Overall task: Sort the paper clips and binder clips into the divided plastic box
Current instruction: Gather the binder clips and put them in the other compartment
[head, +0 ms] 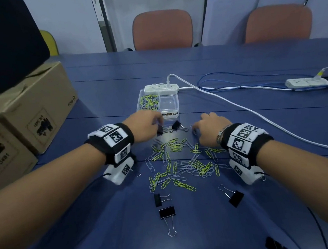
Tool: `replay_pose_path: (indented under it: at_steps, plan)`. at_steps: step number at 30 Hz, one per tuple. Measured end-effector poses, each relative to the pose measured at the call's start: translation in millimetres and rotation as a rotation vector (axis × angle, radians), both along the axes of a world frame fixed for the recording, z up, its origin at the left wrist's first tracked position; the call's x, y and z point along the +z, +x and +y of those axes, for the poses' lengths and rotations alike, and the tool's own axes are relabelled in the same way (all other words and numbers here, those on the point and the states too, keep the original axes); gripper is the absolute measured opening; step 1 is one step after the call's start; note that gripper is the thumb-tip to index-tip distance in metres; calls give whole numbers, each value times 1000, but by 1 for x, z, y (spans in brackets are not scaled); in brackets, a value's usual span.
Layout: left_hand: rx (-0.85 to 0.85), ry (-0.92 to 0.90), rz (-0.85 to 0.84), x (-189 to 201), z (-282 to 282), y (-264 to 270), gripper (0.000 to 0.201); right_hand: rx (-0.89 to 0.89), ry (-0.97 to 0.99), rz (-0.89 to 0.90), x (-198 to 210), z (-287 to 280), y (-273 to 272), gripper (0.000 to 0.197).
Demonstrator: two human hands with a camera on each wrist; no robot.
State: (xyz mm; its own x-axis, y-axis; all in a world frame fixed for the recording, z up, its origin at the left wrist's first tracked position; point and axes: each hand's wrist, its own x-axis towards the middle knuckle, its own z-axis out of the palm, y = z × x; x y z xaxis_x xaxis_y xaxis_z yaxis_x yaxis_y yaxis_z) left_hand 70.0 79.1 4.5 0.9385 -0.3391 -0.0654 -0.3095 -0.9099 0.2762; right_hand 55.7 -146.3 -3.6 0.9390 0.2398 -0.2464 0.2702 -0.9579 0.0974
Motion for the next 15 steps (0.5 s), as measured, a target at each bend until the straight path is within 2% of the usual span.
replay_pose_path:
  at_steps: [2, 6, 11, 14, 15]
  plan:
    - [-1, 73, 72, 2, 10, -14, 33, 15, 10, 2, 2, -2, -7, 32]
    - [-53, 186, 154, -4, 11, -30, 42, 77, 111, 59, 7, 5, -26, 27]
    - [-97, 144, 196, -12, -7, -33, 39, 112, 278, 124, 9, 9, -39, 38]
    - [-72, 60, 189, -8, -9, -36, 37, 22, 244, 64, 13, -4, -35, 30]
    - [-57, 52, 171, -5, -8, -38, 44, -10, 189, 63, 14, -10, -34, 28]
